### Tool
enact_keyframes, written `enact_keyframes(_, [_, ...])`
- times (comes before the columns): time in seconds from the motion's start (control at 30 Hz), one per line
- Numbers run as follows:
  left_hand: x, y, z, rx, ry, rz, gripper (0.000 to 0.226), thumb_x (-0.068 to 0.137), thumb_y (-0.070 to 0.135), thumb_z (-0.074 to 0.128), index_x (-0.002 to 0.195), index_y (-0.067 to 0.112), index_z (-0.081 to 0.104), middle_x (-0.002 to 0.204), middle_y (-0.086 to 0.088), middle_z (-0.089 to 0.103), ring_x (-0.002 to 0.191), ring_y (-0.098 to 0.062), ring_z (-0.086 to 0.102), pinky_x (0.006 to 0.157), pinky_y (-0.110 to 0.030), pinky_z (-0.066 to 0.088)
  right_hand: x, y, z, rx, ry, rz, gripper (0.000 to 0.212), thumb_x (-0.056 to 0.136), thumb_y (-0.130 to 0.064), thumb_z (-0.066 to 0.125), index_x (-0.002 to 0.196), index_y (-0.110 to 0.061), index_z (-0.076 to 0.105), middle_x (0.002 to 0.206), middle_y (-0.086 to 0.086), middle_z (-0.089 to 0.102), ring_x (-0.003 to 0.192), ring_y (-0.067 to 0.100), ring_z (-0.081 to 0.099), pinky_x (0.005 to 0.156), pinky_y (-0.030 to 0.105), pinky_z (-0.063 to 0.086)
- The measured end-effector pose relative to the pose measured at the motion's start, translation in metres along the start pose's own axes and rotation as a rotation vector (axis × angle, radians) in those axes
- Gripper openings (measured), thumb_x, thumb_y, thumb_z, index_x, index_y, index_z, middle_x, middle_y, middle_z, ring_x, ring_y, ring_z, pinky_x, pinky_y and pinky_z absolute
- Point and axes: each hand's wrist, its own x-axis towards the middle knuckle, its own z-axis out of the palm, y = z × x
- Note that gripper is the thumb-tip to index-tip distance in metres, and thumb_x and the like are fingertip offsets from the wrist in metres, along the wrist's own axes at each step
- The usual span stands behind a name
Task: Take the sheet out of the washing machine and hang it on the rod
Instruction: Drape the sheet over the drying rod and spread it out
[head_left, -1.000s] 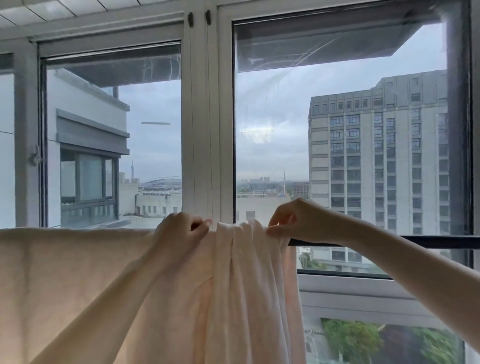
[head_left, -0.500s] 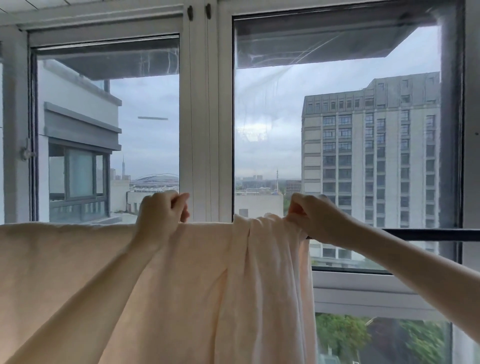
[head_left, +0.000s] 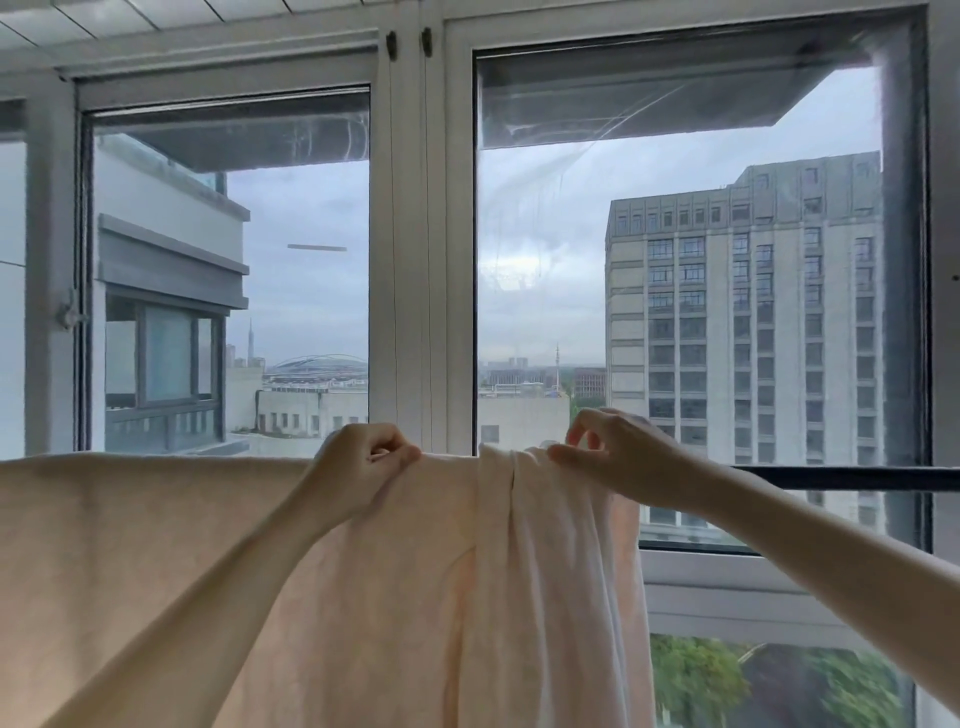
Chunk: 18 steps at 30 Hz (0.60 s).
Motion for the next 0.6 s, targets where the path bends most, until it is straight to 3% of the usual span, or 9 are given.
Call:
enact_keyframes(0.1, [-0.003, 0.0, 0.005, 0.055, 0.075, -0.002, 0.017, 0.086, 0.031, 0.066, 0.072, 0.021, 0.066, 0.065, 0.011, 0.066, 0.071, -0.006, 0.062, 0.072, -0.032, 0.05, 0.001, -0.016, 0.011, -0.065, 0.011, -0.012, 0.046, 0.087, -0.068, 0.035, 0.089, -0.025, 0.05, 0.091, -0.006, 0.054, 0.078, 0.014, 0.055, 0.069, 0.036, 0.05])
enact_keyframes(0.2, [-0.004, -0.003, 0.004, 0.077, 0.133, -0.013, 0.018, 0.087, 0.031, 0.065, 0.072, 0.022, 0.065, 0.065, 0.012, 0.065, 0.071, -0.006, 0.063, 0.073, -0.033, 0.051, 0.002, -0.028, 0.015, -0.055, 0.147, -0.045, 0.03, 0.098, -0.04, 0.037, 0.076, -0.021, 0.046, 0.076, -0.006, 0.053, 0.07, 0.019, 0.055, 0.07, 0.042, 0.05])
enact_keyframes(0.27, [-0.006, -0.003, 0.002, 0.082, 0.164, 0.0, 0.018, 0.087, 0.03, 0.065, 0.071, 0.021, 0.065, 0.065, 0.011, 0.065, 0.069, -0.006, 0.062, 0.072, -0.033, 0.052, 0.003, -0.028, 0.016, -0.067, 0.248, -0.042, 0.029, 0.099, -0.029, 0.038, 0.073, -0.02, 0.047, 0.071, -0.006, 0.054, 0.067, 0.021, 0.057, 0.068, 0.038, 0.049])
enact_keyframes(0.6, [-0.005, -0.014, -0.007, 0.089, 0.265, -0.024, 0.02, 0.087, 0.016, 0.065, 0.068, 0.014, 0.06, 0.056, 0.009, 0.058, 0.058, -0.002, 0.055, 0.056, -0.016, 0.038, -0.008, 0.012, -0.005, -0.152, 0.268, 0.168, 0.033, 0.099, -0.015, 0.033, 0.068, -0.016, 0.043, 0.059, -0.001, 0.051, 0.053, 0.016, 0.05, 0.056, 0.032, 0.043])
